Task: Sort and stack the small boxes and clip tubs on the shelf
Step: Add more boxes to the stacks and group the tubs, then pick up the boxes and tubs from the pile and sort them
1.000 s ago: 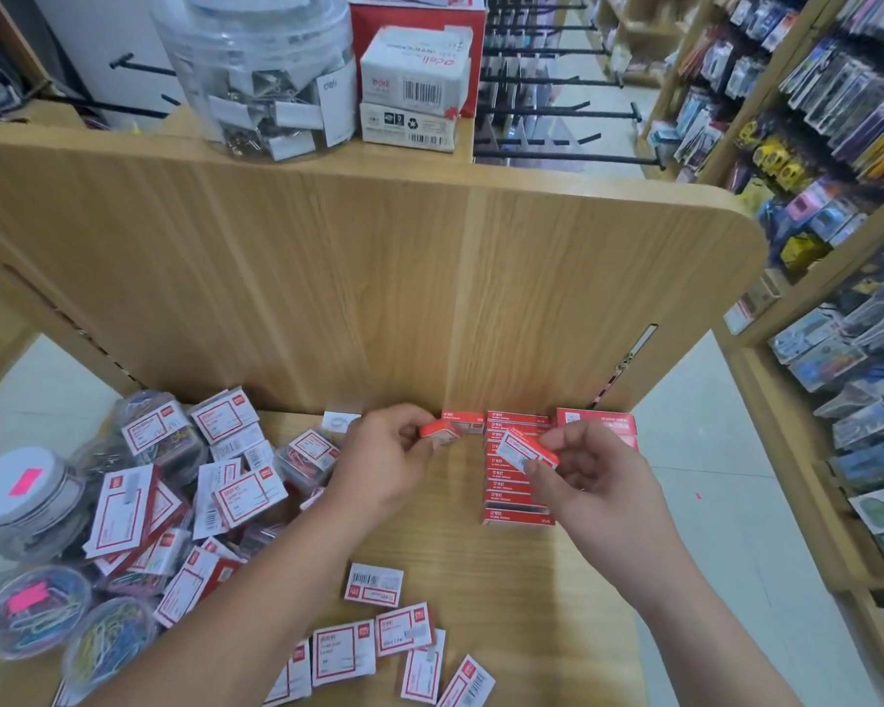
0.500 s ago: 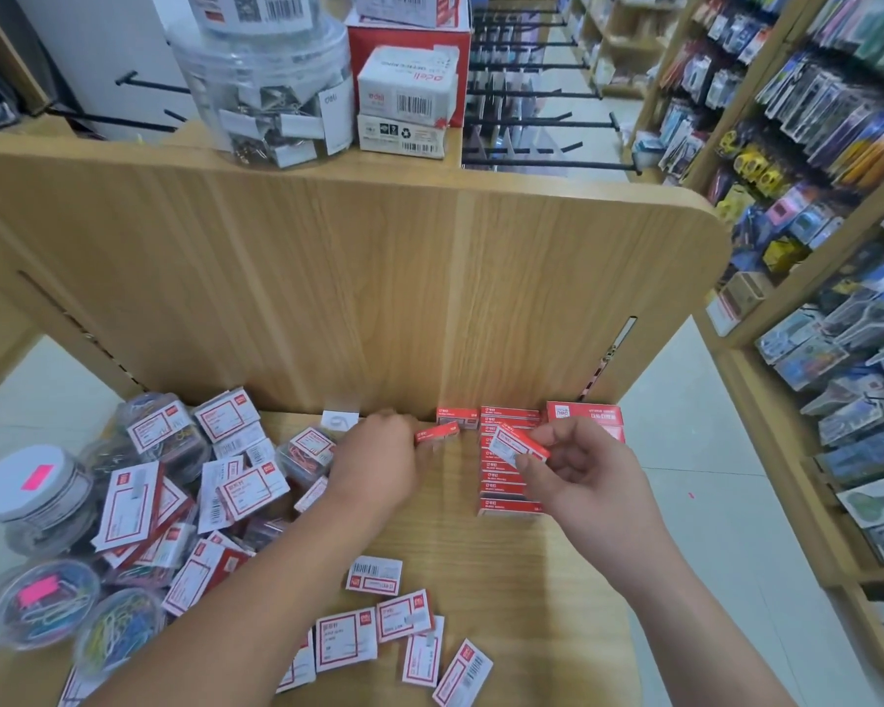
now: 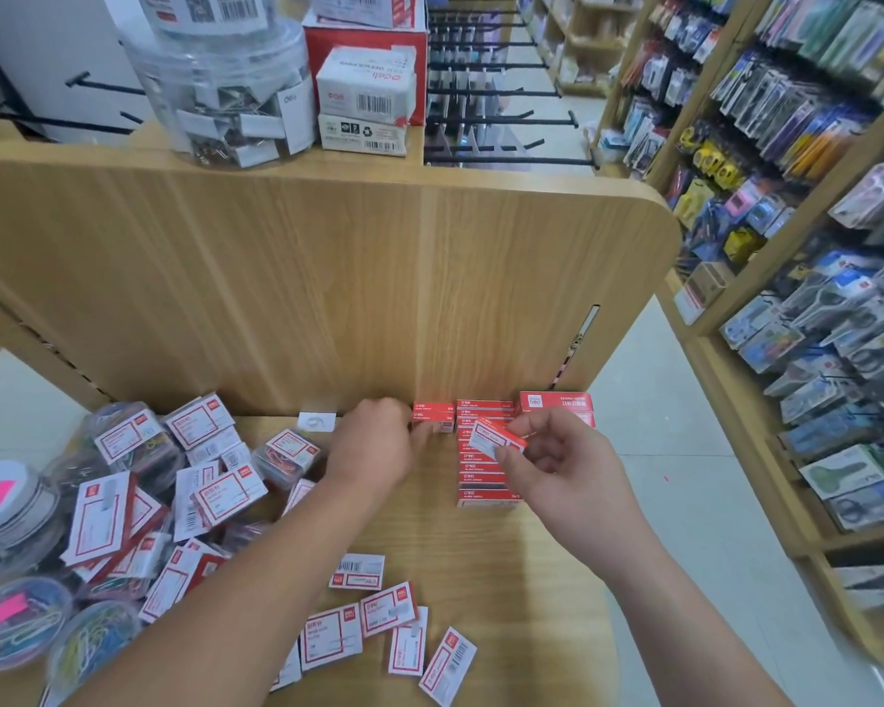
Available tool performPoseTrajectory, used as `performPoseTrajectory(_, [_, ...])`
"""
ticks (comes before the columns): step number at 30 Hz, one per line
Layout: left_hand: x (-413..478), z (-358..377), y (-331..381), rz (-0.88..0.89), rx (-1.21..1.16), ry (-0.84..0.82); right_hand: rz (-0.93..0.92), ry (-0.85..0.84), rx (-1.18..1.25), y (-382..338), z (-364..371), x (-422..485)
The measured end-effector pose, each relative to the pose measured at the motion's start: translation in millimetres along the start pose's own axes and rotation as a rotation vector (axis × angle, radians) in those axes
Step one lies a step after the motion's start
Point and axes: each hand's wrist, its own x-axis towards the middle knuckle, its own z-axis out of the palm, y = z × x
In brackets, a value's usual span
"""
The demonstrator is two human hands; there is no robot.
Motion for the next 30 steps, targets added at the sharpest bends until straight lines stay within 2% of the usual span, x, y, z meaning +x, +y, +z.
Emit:
performPoseTrajectory(5, [-4, -5, -1, 0.011, 0.027, -0.017, -0.010, 0.002, -0.036, -6, 0, 1])
performPoseTrajectory(7, [-8, -18, -2, 0.077, 0.017, 0.040, 0.018, -0.008, -0.031, -8, 1, 3])
performPoseTrajectory(10, [-30, -35, -3, 0.278, -0.236, 0.137, -0.011, -0.052, -0.057, -15, 6, 8])
performPoseTrajectory(13, [-60, -41, 3, 0.303, -0.478, 0.019, -0.062, -0.105, -0.089, -23, 18, 13])
performPoseTrajectory(16, [-71, -43, 1, 0.371, -0.358, 0.075, -0.090, -0.186, -0.076, -36, 35, 15])
performPoseTrajectory(20, [-72, -49, -20, 0.330, -0.448, 0.071, -0.095, -0.215, -0.055, -40, 47, 17])
performPoseTrajectory(24, [-76, -61, -27, 0.150, -0.699, -0.116, -0.210, -0.235, -0.126, -37, 47, 21])
performPoseTrajectory(26, [-76, -69, -27, 0.104, -0.743, -0.181, -0.265, -0.286, -0.189, -41, 47, 22])
performPoseTrajectory(30, [-75, -78, -28, 0.054, -0.815, -0.188, -0.129, -0.341, -0.097, -44, 45, 30])
